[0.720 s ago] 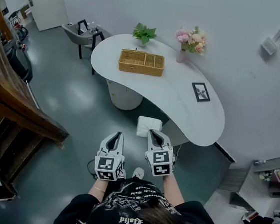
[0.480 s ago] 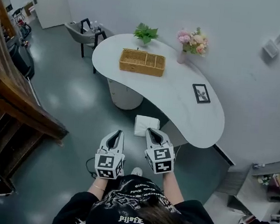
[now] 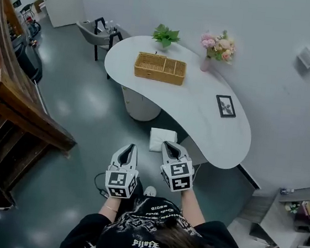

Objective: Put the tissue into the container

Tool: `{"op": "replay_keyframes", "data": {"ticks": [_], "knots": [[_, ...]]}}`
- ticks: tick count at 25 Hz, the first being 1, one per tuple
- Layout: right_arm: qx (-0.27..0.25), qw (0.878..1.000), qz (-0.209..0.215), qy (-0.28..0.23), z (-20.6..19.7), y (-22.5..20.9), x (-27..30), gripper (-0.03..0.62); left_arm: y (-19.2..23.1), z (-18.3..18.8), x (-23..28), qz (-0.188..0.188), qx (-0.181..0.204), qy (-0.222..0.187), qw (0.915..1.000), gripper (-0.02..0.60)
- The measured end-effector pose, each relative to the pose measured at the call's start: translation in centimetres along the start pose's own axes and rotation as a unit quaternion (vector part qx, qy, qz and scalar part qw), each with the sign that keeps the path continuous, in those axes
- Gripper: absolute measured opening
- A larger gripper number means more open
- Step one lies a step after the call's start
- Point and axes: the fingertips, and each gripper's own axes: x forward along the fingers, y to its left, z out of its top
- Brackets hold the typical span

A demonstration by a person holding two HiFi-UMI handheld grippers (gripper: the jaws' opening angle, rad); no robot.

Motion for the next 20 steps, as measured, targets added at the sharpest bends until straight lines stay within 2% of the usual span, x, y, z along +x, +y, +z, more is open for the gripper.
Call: {"op": "replay_keyframes", "data": {"ticks": [10, 17, 20], "knots": [[-0.001, 1.000, -0.002, -0.003, 3.2, -1.6, 4.1, 0.026, 3.3, 1.8, 4.4, -0.009, -0.009, 0.007, 0.9999, 0.034], [0.002, 1.000, -0.015, 0.006, 5.5, -3.4, 8.6, 0.026, 7.3, 3.6, 9.8, -0.016, -0.013, 0.014, 0.9997, 0.034], [0.009, 1.000, -0.026, 0.011, 6.6, -4.1, 10.4, 0.026, 8.4, 4.5, 12.3, -0.030, -0.012, 0.018, 0.9993, 0.034]]}}
